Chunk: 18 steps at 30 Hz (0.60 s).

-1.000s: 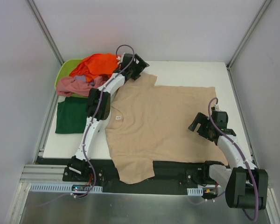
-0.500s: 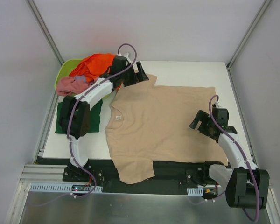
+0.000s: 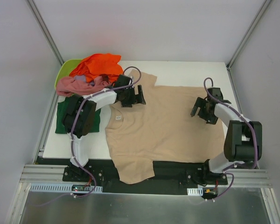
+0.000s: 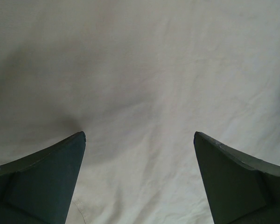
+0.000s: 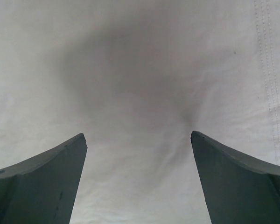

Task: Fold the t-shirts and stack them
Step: Grap the side of the flattened tshirt closest away from the robot with both arms

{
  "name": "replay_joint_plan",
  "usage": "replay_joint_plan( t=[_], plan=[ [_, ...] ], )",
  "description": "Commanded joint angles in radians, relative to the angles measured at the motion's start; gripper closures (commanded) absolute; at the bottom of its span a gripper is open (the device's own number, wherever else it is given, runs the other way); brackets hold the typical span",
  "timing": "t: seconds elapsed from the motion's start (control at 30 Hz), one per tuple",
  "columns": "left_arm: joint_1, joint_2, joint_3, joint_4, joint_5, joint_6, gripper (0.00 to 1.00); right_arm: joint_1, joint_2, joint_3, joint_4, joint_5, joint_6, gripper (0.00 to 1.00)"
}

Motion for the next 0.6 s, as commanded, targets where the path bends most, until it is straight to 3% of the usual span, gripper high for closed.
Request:
replay_joint_plan(
  t=[0.0,0.2,0.37,0.57],
  plan=[
    [0.004,0.063,0.084,-0.028,0.034,0.008,0.01,-0.015,0.098,0.079,-0.031,0.069,-0.019,0.04],
    [0.004,0.207,0.242,-0.054,0.05,-0.01,0.01,-0.081,0.25,0.171,-0.031,0.033,-0.031,0.04],
    [0.013,0.337,0.413,-0.092,0.062,-0.033,0.01,-0.107,0.383,0.341,-0.113,-0.013,-0.082,0.04],
    [0.05,0.474,0.633,-0.117,0.108,-0.048,0.01,-0.132,0.514,0.585,-0.235,0.107,-0.187,0.04]
  ],
)
